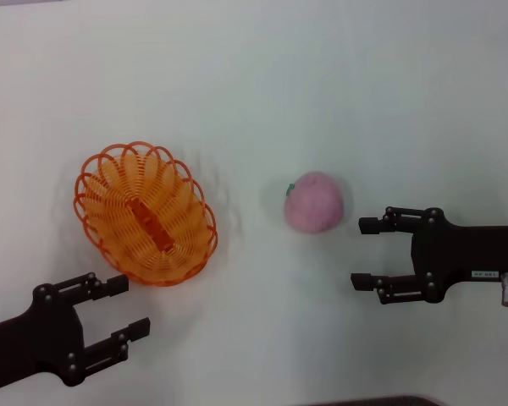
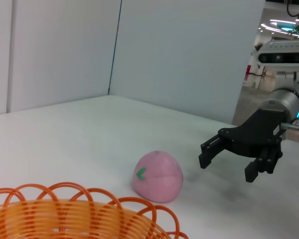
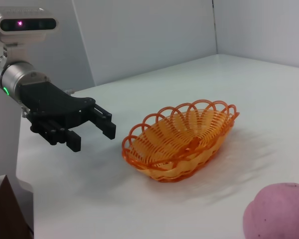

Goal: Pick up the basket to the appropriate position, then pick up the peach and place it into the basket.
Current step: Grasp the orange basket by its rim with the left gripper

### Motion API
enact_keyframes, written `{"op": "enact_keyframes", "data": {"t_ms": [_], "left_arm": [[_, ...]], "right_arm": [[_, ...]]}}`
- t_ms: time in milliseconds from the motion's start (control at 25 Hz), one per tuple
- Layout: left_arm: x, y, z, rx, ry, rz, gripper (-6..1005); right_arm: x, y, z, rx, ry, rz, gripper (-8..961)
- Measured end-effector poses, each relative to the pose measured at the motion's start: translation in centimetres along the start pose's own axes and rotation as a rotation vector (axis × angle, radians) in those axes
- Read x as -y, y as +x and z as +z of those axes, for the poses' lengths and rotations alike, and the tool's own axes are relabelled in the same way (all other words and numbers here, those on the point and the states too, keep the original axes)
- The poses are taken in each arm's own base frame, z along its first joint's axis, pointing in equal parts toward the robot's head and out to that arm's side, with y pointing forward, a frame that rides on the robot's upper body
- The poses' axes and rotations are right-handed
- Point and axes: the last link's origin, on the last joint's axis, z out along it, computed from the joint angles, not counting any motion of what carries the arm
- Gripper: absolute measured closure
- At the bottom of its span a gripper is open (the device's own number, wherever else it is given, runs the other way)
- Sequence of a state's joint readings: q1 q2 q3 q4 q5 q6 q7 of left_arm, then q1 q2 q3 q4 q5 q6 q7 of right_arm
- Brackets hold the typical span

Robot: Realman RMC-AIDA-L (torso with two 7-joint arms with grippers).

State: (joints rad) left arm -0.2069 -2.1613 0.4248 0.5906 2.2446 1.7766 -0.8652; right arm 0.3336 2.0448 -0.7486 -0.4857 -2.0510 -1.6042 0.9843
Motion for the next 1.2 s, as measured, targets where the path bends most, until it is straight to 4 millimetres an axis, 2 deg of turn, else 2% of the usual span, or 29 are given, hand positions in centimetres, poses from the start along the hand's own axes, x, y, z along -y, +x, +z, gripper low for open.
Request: {"op": "enact_keyframes", "data": {"t_ms": [240,400,600,840,1000,1040,1200], "left_arm": [[-0.1,0.6,-0.5,-0.053,0.007,-0.009,389],[0.5,1.7,-1.6,-0.153,0.069,-0.091,390],[2.5,3.0,-3.0,-0.233,0.146,-0.316,390],[5.3,3.9,-2.8,-0.235,0.177,-0.613,391],[6.7,4.6,-3.0,-0.246,0.194,-0.733,394],[7.7,5.0,-3.5,-0.263,0.226,-0.807,395],[8.9,5.3,-4.4,-0.291,0.271,-0.915,400]], "right_arm": [[0.0,0.0,0.0,0.003,0.002,0.018,101],[0.2,-0.3,0.1,0.003,-0.001,0.040,101],[0.4,-0.7,0.2,0.012,-0.005,0.045,101],[0.9,-1.2,0.2,0.010,-0.009,0.080,101],[1.0,-1.3,0.1,0.009,-0.011,0.110,101],[1.0,-1.3,0.1,0.010,-0.012,0.112,101],[1.0,-1.4,0.2,0.010,-0.018,0.112,101]]}}
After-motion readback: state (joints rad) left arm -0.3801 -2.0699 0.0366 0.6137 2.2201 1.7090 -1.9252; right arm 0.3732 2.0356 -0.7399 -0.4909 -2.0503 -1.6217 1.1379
